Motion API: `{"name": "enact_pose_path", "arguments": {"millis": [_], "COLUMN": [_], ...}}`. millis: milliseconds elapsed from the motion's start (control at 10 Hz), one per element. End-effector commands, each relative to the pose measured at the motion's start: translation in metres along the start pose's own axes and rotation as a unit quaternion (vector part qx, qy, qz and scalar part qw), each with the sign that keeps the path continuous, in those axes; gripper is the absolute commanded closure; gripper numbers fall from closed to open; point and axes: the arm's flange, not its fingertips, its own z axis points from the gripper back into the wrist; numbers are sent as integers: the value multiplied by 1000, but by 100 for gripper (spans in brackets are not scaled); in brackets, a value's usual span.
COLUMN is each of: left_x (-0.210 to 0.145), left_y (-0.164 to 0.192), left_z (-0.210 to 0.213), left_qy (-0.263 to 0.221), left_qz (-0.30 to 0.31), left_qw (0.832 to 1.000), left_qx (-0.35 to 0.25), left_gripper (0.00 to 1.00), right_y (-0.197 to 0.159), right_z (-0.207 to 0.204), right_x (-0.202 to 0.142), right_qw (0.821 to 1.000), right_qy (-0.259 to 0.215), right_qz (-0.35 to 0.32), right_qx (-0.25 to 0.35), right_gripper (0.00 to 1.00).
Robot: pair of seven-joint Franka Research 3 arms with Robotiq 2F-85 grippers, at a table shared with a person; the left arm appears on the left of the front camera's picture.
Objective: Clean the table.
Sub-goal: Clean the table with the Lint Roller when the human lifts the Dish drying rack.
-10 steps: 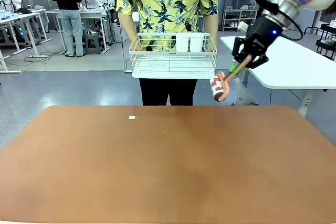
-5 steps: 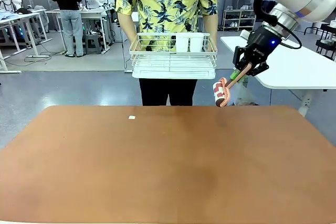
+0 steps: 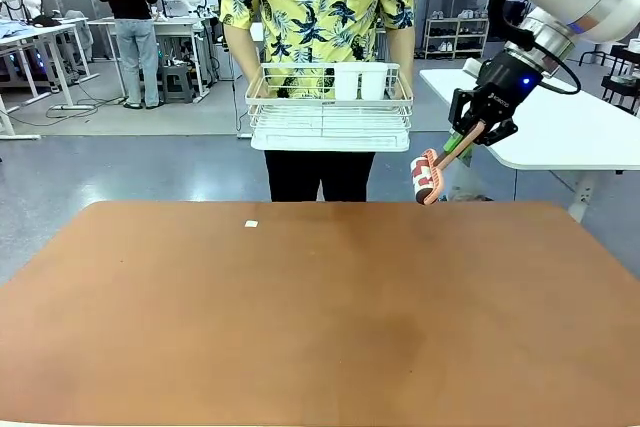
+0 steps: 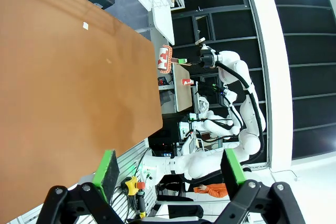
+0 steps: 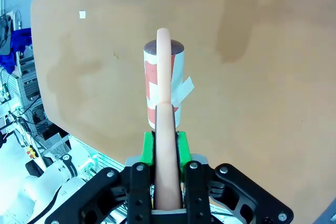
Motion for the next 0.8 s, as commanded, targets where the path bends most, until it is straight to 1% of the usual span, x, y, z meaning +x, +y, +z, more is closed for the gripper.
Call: {"name": "enact_pose_path", "arguments": {"millis": [0,100,200,400,500,700], "left_x": [1,1,1,1,1,1], "left_y": [-1,-1,-1,-1,-1,-1], "left_z": [4,4,4,4,4,4], "left_qy": [-4,-4,-4,-4,-4,-4], "left_qz": [-12,-12,-12,-12,-12,-12], "left_qw": [1000,1000,1000,1000,1000,1000], "left_qx": [-12,-12,-12,-12,-12,-12], "left_gripper": [0,0,0,0,0,0], "right_y": [2,8,18,37,50,61], "right_z": [-4,-11,-17,-43,-55,-74], "right_x": [13,32,51,92,100,105], "right_qw": [1000,1000,1000,998,996,996], "right_qy": [17,26,18,42,38,30], "right_qz": [-6,-7,-14,-43,-47,-63], "right_qx": [11,-1,-17,-37,-59,-58], "right_gripper": [79,79,79,79,79,79]}}
